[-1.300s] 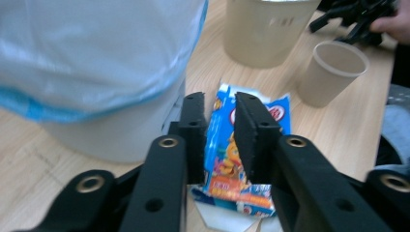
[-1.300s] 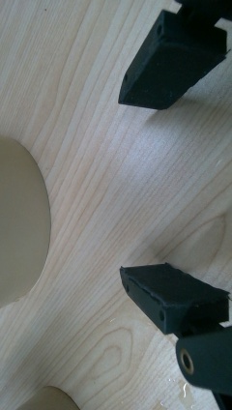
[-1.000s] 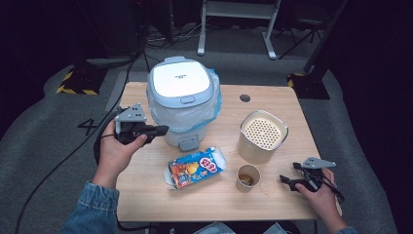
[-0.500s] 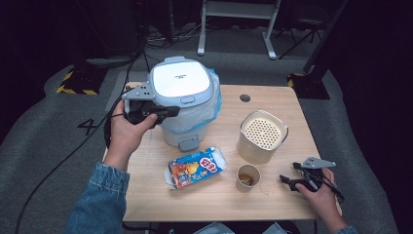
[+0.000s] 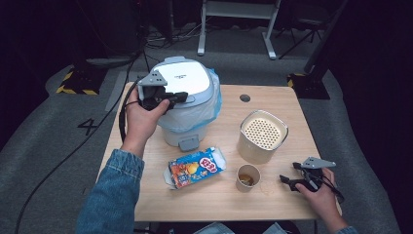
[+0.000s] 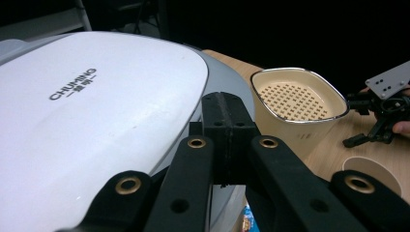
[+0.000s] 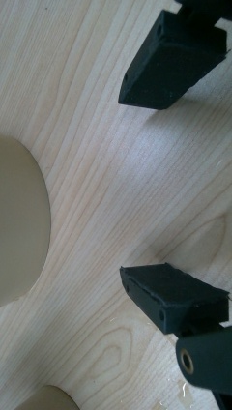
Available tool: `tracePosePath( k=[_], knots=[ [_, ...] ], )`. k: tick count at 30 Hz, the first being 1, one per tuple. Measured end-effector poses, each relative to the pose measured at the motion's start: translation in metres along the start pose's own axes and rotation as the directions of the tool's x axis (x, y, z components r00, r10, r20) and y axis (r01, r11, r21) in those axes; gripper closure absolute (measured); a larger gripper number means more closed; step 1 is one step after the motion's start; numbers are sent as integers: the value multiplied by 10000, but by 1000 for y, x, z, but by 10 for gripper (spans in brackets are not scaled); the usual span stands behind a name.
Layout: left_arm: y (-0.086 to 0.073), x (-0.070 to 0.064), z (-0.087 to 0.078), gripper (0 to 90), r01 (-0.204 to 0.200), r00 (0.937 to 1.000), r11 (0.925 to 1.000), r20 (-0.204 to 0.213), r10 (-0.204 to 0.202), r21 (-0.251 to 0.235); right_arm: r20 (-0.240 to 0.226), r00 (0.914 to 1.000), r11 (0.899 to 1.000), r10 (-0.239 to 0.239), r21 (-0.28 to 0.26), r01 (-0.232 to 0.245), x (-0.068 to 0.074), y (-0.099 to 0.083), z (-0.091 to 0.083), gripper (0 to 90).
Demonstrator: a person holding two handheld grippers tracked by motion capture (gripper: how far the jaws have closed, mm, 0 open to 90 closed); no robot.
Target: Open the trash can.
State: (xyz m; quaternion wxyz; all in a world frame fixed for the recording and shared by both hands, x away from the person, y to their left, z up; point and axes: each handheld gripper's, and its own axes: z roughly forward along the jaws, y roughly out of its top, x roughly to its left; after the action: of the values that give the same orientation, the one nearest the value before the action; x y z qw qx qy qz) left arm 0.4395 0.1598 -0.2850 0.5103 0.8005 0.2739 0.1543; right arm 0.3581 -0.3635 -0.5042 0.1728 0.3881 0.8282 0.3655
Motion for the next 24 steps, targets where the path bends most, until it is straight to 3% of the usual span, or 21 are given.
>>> tracePosePath(
  k=[13,24],
  knots=[
    [6,-10,6,900,-329,9981,9974,-494,360,635,3,10000,10000,-7,1,7,0,0,0,170],
    [4,-9,6,899,-46,9993,9986,-355,65,528,0,10000,10000,-5,2,5,0,0,0,170]
  ],
)
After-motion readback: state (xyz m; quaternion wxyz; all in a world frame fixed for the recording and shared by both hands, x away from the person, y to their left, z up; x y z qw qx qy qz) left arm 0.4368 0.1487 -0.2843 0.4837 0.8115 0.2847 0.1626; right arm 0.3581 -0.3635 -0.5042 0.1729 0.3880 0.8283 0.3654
